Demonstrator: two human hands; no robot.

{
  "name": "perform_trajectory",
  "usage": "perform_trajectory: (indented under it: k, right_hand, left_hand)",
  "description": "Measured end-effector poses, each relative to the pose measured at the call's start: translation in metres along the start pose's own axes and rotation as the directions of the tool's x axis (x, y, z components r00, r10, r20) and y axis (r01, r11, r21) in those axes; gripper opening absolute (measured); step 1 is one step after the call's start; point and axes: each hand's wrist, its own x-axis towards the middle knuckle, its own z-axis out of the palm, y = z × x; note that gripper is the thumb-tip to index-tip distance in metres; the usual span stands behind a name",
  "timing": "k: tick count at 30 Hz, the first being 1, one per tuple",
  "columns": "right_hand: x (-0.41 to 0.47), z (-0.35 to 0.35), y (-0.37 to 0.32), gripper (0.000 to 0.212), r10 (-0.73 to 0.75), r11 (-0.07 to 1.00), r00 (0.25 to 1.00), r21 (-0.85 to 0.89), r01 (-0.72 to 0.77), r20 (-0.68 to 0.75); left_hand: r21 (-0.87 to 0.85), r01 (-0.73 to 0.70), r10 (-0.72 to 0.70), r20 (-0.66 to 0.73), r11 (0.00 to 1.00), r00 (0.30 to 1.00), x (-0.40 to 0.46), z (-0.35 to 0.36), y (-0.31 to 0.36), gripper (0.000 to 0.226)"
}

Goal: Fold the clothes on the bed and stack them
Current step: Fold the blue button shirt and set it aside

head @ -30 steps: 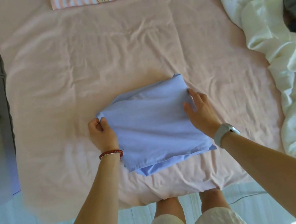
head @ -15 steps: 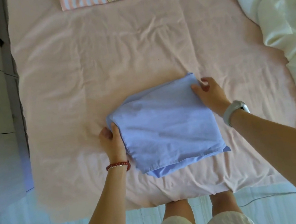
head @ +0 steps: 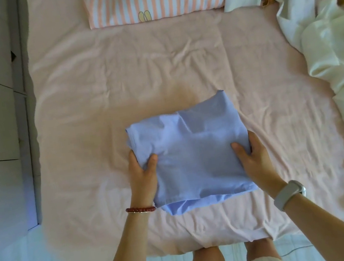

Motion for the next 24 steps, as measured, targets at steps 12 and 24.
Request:
perform_trajectory:
  k: [12, 24]
  right_hand:
    - [0.066, 0.085, -0.053, 0.062, 0.183, 0.965, 0.982, -0.200, -0.172, 0.040]
    - [0.056, 0.083, 0.023, 0.074, -0.331, 0.181, 0.764, -0.758, 0.627, 0.554]
  left_hand:
    - [0.546, 0.182, -0.070, -0.220, 0.818, 0.973, 0.124, -0.056, 0.045, 0.068]
    - [0.891, -0.374, 0.112, 0.357, 0.258, 0.927, 0.087, -0.044, -0.049, 0.080]
